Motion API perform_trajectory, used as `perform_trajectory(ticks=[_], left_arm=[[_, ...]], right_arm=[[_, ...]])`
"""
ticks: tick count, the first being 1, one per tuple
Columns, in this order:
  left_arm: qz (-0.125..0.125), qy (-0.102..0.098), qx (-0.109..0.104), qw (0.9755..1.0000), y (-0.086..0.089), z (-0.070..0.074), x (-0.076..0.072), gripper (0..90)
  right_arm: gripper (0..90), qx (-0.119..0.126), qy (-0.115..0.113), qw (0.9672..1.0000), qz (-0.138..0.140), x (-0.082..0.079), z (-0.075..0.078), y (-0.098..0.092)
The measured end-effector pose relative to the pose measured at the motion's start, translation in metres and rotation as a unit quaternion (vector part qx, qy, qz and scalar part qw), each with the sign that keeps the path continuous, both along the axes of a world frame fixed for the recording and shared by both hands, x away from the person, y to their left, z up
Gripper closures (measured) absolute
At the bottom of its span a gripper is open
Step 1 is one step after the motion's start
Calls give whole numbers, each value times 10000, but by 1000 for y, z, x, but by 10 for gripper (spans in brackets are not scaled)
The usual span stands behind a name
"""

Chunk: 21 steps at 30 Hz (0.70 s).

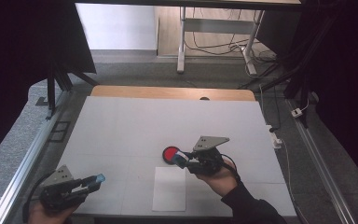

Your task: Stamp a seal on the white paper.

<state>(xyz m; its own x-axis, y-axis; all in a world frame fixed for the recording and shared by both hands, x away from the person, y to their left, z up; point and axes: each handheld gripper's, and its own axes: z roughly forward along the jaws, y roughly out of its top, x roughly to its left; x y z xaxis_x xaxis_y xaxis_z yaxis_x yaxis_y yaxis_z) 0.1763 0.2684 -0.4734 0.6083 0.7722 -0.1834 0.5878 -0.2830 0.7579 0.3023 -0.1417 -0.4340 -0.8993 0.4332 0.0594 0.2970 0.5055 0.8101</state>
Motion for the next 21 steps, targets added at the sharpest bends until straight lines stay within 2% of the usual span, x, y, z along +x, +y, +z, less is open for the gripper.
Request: perform_trajectory(ticks=[12,21], left_arm=[[5,-8,0,10000,0,0,0,677],[1,-11,5,10000,0,0,0,677]], right_arm=[[706,-33,32,9998,207,-14,-3,1],[707,-219,46,9993,315,-19,-10,6]])
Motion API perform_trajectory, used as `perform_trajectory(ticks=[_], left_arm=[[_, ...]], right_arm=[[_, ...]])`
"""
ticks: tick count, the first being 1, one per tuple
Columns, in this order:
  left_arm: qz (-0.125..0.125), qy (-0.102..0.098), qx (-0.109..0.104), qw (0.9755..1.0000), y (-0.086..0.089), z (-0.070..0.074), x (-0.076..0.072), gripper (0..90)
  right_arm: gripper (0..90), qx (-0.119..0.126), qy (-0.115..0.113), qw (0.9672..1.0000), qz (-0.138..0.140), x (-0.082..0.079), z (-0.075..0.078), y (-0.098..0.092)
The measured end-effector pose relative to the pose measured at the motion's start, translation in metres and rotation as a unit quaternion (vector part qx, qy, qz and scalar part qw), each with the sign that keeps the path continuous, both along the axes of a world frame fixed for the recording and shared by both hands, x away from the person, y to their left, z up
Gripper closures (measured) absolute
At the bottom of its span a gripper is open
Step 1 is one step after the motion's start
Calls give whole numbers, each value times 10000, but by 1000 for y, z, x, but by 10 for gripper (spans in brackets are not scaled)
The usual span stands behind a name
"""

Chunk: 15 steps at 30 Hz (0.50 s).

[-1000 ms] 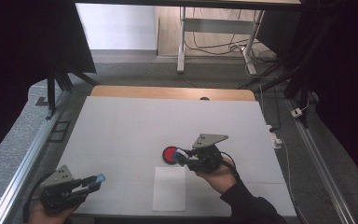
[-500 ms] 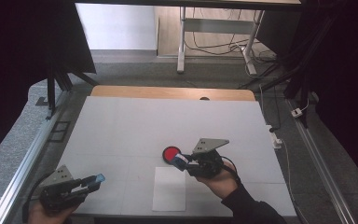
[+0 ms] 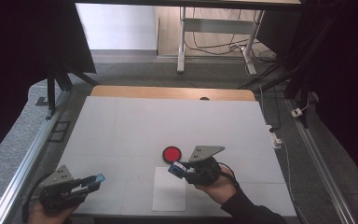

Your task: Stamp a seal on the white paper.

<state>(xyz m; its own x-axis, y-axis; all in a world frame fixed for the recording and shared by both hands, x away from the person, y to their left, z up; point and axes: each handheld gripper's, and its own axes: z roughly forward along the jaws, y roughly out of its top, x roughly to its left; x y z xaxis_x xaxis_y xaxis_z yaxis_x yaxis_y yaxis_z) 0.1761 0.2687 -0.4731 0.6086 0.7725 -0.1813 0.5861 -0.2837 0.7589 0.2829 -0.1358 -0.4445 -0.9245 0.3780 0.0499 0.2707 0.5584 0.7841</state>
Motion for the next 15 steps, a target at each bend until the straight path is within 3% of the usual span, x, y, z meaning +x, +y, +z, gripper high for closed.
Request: perform_trajectory(ticks=[15], left_arm=[[-1,1,1,10000,0,0,0,677]], right_arm=[[707,-424,27,9989,198,-1,-20,15]])
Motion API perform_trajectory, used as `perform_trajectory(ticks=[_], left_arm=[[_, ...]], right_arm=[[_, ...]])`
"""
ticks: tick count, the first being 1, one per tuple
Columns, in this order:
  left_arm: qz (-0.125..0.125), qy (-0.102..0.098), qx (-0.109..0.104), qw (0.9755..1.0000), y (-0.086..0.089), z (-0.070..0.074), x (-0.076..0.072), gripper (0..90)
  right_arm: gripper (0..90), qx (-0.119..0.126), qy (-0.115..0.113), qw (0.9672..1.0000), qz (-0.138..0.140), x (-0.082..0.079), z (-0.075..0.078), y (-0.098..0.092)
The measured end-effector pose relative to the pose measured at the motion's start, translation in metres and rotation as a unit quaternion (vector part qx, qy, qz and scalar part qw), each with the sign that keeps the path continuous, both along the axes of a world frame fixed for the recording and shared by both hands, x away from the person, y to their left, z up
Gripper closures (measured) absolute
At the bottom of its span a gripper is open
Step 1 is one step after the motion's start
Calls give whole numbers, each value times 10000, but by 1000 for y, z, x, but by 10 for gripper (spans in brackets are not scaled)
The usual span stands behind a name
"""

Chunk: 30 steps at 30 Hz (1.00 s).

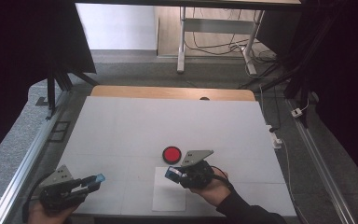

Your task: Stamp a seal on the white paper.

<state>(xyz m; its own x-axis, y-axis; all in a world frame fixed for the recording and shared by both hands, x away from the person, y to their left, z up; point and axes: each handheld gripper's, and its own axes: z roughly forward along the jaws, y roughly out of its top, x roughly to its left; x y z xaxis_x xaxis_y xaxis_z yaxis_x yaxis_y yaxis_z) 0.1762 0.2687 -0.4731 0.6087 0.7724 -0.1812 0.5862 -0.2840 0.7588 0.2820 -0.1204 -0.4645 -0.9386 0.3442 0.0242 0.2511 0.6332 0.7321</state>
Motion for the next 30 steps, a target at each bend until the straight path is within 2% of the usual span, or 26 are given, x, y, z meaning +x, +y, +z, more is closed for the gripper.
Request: perform_trajectory(ticks=[3,19,30], left_arm=[[-1,0,1,10000,0,0,0,677],[-9,-5,-2,10000,0,0,0,677],[-14,-2,-2,10000,-1,0,0,677]], right_arm=[[707,-140,-18,9999,31,1,-4,2],[707,-572,26,9982,199,3,-25,17],[707,-709,29,9971,263,3,-34,21]])
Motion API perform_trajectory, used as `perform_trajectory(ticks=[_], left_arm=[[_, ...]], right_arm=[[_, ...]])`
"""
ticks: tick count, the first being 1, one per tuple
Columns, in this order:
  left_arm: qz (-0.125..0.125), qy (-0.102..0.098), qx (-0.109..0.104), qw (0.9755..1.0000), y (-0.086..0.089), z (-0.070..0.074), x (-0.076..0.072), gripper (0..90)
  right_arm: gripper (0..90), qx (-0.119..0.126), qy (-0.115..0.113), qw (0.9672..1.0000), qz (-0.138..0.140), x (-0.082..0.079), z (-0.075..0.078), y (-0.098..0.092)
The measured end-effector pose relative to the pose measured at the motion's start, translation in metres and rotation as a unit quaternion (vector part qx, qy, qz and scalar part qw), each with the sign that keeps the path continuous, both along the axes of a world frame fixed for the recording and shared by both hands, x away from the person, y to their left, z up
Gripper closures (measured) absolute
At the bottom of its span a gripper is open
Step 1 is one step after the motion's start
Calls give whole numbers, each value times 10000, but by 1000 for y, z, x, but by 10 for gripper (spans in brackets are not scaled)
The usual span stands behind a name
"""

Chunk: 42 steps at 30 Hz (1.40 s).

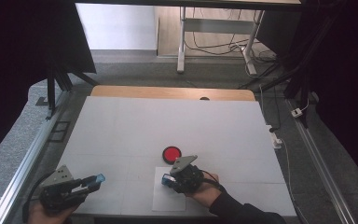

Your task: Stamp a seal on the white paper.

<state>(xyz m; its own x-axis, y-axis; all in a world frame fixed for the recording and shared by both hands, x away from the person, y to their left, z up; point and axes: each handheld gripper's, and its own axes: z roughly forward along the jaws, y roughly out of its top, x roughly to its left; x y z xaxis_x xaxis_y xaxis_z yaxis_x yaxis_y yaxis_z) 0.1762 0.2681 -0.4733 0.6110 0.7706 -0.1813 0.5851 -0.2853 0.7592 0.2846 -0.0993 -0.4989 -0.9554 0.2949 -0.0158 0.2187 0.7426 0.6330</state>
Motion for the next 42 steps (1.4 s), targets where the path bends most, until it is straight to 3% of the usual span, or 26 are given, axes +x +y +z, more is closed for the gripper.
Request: perform_trajectory(ticks=[9,42], left_arm=[[-7,0,5,10000,0,0,0,676],[-24,6,35,10000,-1,0,1,676]], right_arm=[[707,-121,-8,9999,43,-2,-5,1],[709,-101,-130,9999,-33,-5,-8,1]])
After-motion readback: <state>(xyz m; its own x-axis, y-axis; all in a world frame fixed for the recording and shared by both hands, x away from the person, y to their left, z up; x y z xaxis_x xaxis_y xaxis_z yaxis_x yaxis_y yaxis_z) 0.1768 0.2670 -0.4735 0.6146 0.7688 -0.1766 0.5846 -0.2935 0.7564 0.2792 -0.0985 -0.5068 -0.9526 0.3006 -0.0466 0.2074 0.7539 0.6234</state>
